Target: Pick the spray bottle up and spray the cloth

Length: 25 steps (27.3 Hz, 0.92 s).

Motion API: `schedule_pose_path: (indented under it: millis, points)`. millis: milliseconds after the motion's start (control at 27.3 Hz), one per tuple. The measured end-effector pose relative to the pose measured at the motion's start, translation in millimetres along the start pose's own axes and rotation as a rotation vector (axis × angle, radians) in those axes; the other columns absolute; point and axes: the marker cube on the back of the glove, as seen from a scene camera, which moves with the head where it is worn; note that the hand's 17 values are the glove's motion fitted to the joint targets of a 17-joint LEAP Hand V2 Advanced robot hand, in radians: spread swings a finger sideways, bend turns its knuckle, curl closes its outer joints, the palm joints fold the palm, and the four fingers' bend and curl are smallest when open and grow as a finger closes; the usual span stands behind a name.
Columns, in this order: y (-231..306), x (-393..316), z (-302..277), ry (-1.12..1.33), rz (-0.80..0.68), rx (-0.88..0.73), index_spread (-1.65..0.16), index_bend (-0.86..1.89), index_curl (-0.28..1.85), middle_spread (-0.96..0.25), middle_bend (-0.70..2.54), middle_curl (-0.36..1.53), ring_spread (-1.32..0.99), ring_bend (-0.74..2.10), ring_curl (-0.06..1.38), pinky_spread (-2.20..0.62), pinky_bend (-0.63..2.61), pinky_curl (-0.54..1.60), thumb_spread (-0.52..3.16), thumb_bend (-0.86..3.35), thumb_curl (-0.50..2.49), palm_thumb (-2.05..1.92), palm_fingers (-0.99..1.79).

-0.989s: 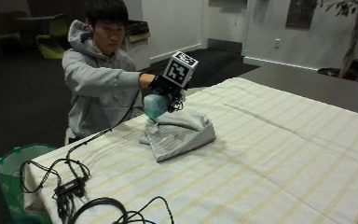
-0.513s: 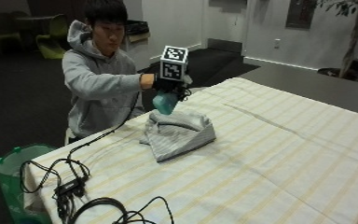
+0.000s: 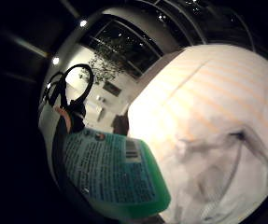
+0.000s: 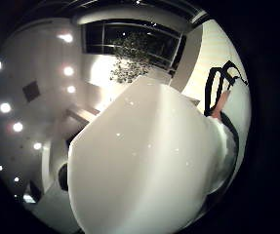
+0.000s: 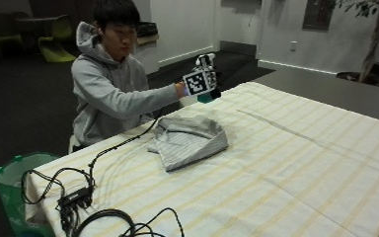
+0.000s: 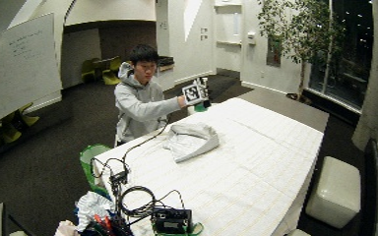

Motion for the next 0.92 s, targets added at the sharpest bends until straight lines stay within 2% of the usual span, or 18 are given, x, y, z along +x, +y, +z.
schedule_pose_path:
  millis: [110, 256, 623, 806, 916]
  points:
    - [9.8, 31.8, 26.6, -0.014, 0.013, -0.037, -0.19, 0.53, 0.55, -0.13, 0.56, 0.48, -0.20, 0.42, 0.42, -0.23, 0.25, 0.37, -0.20, -0.03, 0.65, 1.06, 1.35]
    - [-6.8, 66.8, 67.4, -0.048, 0.056, 0.114, -0.19, 0.52, 0.55, -0.13, 0.55, 0.48, -0.20, 0.42, 0.42, -0.22, 0.26, 0.37, -0.20, -0.03, 0.66, 1.06, 1.34]
    - [-9.5, 113.3, 101.7, -0.050, 0.119, 0.051, -0.17, 0.51, 0.54, -0.11, 0.52, 0.47, -0.20, 0.42, 0.42, -0.22, 0.26, 0.37, -0.18, -0.03, 0.66, 1.06, 1.32]
    - [4.4, 130.0, 110.8, 0.013, 0.106, -0.079, -0.15, 0.50, 0.54, -0.09, 0.49, 0.46, -0.20, 0.41, 0.41, -0.22, 0.28, 0.37, -0.17, -0.03, 0.66, 1.06, 1.29]
    - [-5.2, 131.3, 112.4, -0.016, 0.131, -0.019, -0.14, 0.48, 0.54, -0.08, 0.46, 0.46, -0.19, 0.40, 0.41, -0.20, 0.29, 0.37, -0.13, -0.04, 0.66, 1.04, 1.25]
